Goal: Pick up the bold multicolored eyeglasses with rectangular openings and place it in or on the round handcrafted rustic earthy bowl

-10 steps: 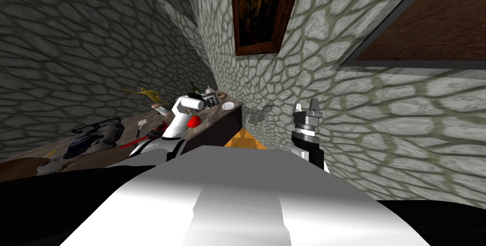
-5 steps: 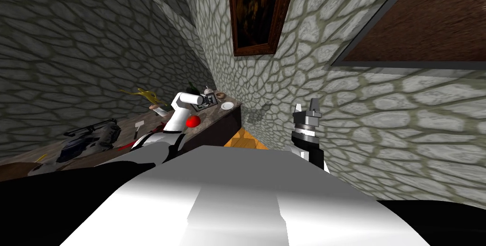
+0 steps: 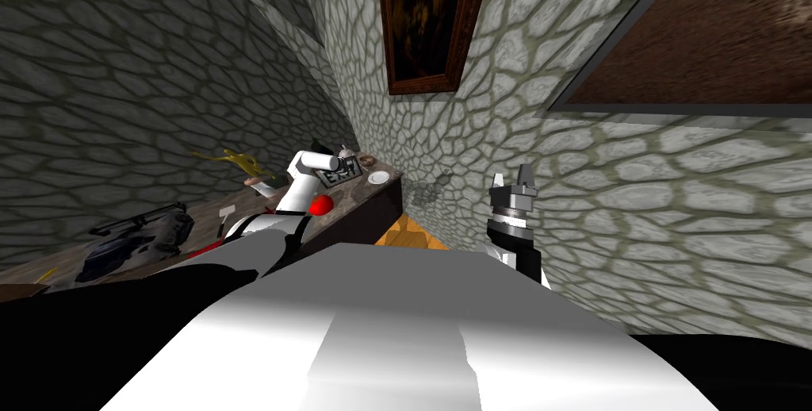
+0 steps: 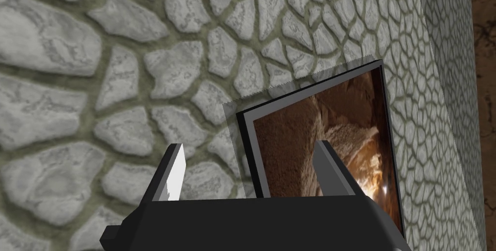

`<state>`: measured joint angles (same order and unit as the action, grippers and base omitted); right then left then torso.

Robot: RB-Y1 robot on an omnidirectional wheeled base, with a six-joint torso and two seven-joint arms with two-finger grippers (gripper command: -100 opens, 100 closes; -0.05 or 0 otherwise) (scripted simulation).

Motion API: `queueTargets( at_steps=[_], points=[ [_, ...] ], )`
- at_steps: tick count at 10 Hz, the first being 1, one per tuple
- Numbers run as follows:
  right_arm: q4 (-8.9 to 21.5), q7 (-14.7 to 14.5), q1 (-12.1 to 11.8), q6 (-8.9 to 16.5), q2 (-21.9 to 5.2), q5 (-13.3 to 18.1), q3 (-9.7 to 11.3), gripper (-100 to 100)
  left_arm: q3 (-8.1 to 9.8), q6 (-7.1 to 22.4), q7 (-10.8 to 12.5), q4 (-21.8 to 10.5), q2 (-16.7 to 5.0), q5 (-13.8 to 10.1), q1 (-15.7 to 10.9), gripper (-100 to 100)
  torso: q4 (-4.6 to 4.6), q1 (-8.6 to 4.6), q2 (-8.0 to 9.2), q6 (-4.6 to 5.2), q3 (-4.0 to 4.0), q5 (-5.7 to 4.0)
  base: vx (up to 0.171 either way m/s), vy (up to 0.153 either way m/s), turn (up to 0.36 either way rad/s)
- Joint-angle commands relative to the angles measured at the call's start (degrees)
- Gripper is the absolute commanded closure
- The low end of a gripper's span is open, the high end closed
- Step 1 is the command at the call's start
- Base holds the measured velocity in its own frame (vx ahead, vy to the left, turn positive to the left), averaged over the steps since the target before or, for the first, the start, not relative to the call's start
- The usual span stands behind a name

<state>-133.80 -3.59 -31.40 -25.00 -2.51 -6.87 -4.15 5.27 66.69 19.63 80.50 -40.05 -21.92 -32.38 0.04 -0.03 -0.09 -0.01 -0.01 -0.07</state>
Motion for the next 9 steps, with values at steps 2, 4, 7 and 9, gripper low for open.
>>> queueTargets(
  at_steps=[2,4,7,9],
  points=[
    [0.00,0.00,0.00,0.00,0.00,0.00,0.00,0,0.18,-0.02,-0.45,-3.46,-0.35,-0.27,-1.26,100,-0.04,0.01,0.00,-0.05,-0.02,0.03,0.023,0.010,-0.028],
    [0.00,0.00,0.00,0.00,0.00,0.00,0.00,0,0.30,-0.27,-1.01,-6.69,-0.68,-0.45,-3.73,100,0.01,-0.02,0.01,0.02,0.01,-0.01,0.028,0.015,-0.058],
    [0.00,0.00,0.00,0.00,0.00,0.00,0.00,0,0.43,-0.51,-1.52,-11.25,-1.00,-0.63,-6.20,100,0.02,-0.01,-0.07,0.03,-0.02,-0.03,0.035,0.011,-0.032],
    [0.00,0.00,0.00,0.00,0.00,0.00,0.00,0,0.60,-0.72,-1.98,-14.56,-1.33,-0.80,-8.66,100,-0.03,0.08,-0.30,0.08,-0.16,-0.01,0.060,0.025,-0.056]
  ],
)
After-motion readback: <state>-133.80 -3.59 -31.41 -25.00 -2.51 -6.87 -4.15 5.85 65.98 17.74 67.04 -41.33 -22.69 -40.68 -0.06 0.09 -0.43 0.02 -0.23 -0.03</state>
